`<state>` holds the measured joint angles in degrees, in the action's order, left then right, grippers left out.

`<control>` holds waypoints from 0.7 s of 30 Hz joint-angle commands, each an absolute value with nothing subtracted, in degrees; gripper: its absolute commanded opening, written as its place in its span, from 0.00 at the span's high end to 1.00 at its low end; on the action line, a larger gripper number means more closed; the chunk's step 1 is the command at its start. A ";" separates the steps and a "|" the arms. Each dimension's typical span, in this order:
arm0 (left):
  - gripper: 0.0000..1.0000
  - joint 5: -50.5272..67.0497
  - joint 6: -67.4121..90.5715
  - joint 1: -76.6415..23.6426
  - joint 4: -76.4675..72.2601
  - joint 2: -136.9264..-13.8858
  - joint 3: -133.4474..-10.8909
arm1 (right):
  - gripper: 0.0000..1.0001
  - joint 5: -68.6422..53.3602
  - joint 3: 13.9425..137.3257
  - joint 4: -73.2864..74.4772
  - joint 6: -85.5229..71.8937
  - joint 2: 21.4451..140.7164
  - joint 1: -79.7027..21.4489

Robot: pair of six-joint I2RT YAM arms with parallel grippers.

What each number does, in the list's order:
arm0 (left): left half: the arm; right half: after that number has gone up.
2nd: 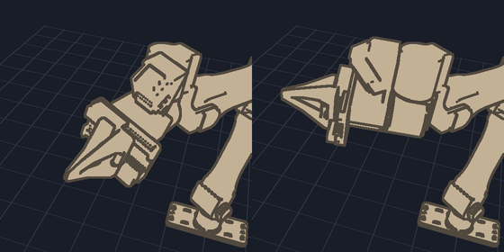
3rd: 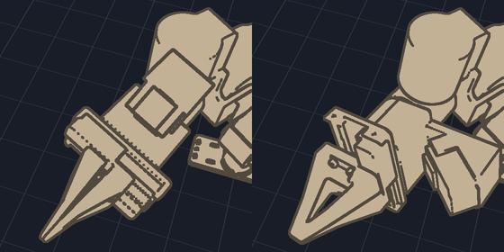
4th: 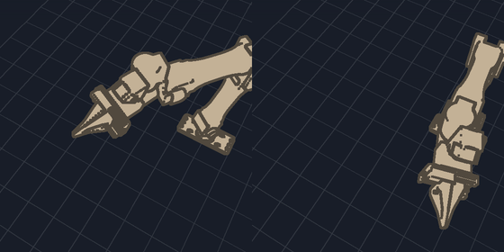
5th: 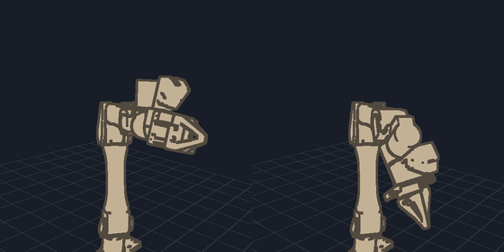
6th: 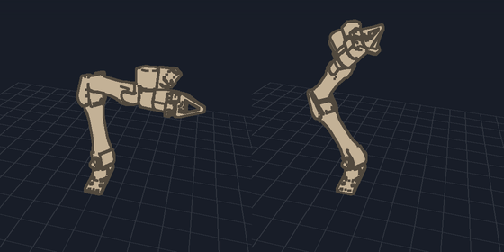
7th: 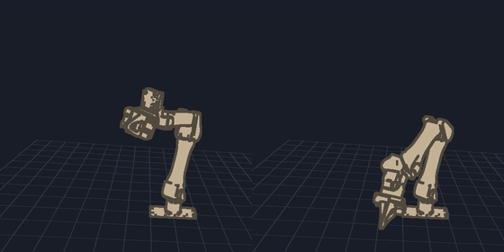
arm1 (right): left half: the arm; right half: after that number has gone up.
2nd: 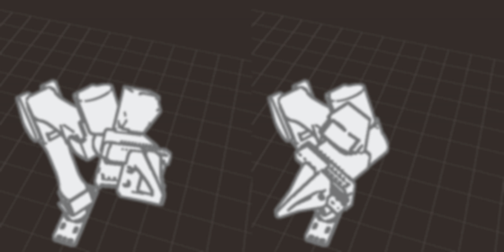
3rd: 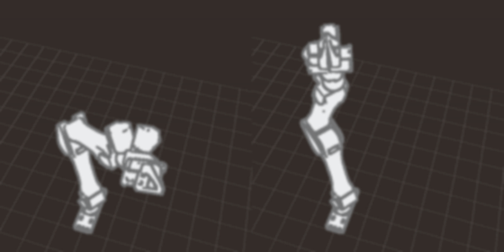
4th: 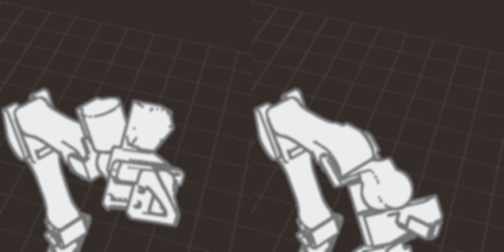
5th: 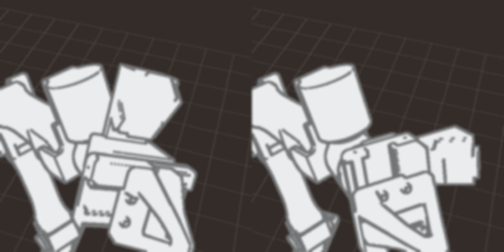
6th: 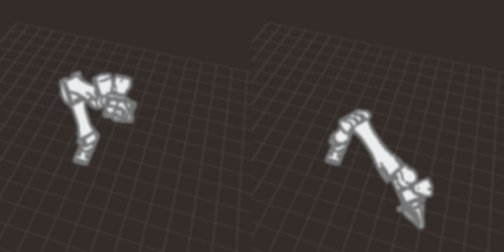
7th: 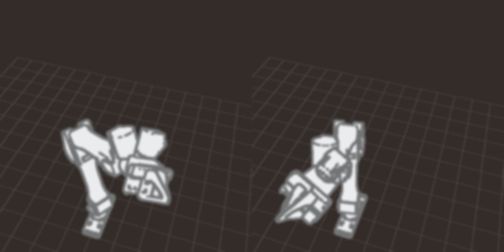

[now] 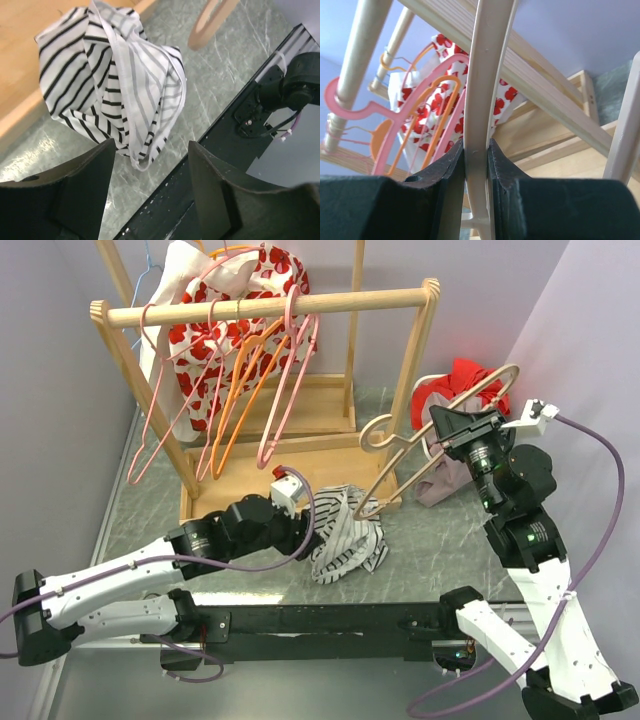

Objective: Remove the tank top from the hanger
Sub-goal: Remove the tank top from the hanger, then place the hanger at the clothesline.

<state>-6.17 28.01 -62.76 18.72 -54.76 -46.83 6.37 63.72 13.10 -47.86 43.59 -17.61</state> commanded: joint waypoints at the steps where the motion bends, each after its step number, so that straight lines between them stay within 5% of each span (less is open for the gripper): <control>1: 0.36 -8.61 24.27 -62.93 13.98 -56.41 -53.68 | 1.00 3.88 63.47 8.97 -52.29 43.07 -17.23; 10: 0.34 -4.84 19.17 -62.84 -4.80 -61.96 -53.54 | 1.00 -6.49 56.79 0.20 -66.34 45.97 -16.52; 21: 0.40 -4.91 20.65 -63.11 -7.29 -61.61 -46.69 | 1.00 -11.95 49.93 -10.18 -80.32 46.41 -14.94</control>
